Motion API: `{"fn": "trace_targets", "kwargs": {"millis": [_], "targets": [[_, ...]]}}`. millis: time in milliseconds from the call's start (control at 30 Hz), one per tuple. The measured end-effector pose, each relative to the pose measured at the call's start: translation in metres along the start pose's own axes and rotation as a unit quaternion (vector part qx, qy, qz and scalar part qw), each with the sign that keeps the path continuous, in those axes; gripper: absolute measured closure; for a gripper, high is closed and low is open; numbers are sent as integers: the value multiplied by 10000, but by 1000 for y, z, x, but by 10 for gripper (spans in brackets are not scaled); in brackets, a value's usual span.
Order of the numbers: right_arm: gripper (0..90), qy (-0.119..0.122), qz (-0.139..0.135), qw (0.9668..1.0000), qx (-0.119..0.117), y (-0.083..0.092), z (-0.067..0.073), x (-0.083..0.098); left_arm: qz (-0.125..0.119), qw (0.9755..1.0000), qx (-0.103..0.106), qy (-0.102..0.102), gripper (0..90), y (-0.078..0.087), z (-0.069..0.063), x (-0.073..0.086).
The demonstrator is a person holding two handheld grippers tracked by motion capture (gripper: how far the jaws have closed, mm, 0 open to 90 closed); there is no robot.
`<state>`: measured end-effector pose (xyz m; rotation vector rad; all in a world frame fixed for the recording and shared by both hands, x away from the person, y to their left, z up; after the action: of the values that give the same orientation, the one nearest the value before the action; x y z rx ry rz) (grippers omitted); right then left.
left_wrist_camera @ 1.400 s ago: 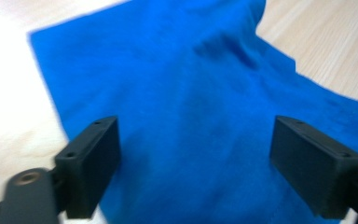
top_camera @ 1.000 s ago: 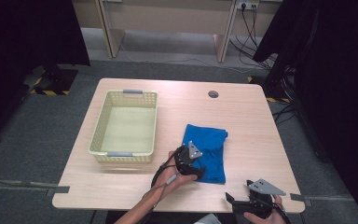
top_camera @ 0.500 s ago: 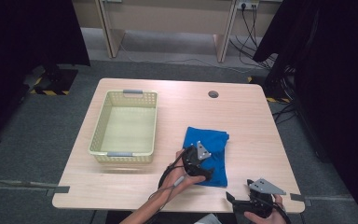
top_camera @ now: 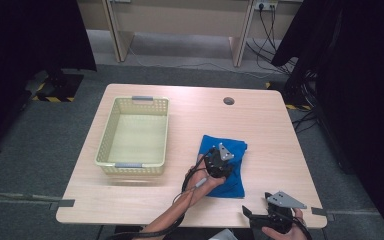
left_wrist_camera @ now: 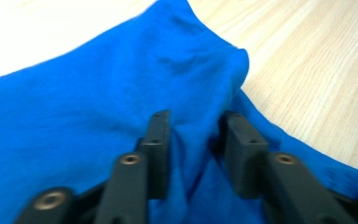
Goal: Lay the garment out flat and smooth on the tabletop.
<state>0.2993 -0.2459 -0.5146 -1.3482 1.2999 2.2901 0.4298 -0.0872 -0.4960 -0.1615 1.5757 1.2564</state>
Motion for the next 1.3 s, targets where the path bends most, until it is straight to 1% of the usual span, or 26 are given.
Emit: {"fn": "trace_targets", "kwargs": {"millis": [67,133,167,267,400,567,667,733,767,867,933,1000,1067,1133,1200,1300], "targets": [[36,-7,4,10000,-7,-1,1,0,-84,9999,15,57,715,3,3,-2],[36,2,6,10000,-4,-1,1,0,-157,9998,61,88,727,8,7,-5],[36,2,6,10000,-4,-1,1,0,-157,9998,61,88,737,8,7,-5],[36,12,19,10000,0,-1,0,1,-184,9998,34,102,766,14,13,-8],[36,-13,13,10000,5,-1,0,1,-301,9993,-3,205,769,22,22,-12],[36,-24,18,10000,10,-1,0,1,-417,9987,-212,225,771,35,40,-11],[36,-22,18,10000,22,-1,-1,1,-436,9979,-318,347,769,40,53,-7],[36,-17,30,10000,21,-2,-1,0,-439,9976,-387,363,764,42,61,-4],[36,-20,32,10000,22,-2,-1,0,-443,9973,-424,415,763,43,65,-2],[36,-5,29,10000,23,-2,0,-1,-369,9967,-635,342,758,43,73,5],[37,-6,20,10000,26,-2,0,-1,-263,9967,-689,340,746,41,75,13],[37,10,27,10000,29,-2,-1,-2,-188,9960,-775,392,731,38,78,20],[37,15,25,10000,34,-2,-1,-2,-102,9959,-766,468,717,35,78,27],[37,14,31,10000,38,-2,-1,-3,3,9962,-752,449,704,32,78,33],[37,36,33,10000,53,-2,-1,-5,68,9961,-732,487,688,28,78,37],[37,120,18,9999,72,-3,-2,-11,69,9960,-722,515,671,26,77,39]]}}
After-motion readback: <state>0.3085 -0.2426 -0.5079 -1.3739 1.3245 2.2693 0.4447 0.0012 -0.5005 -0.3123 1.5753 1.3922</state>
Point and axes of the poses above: each handheld gripper's, and its own axes: y roughly backward along the jaws, x roughly out of its underside, z roughly to its left, the point moved 5 cm from there along -y, roughly forward along the jaws, and after that the axes turned 12 degrees about -x, right-handed, at the moved point
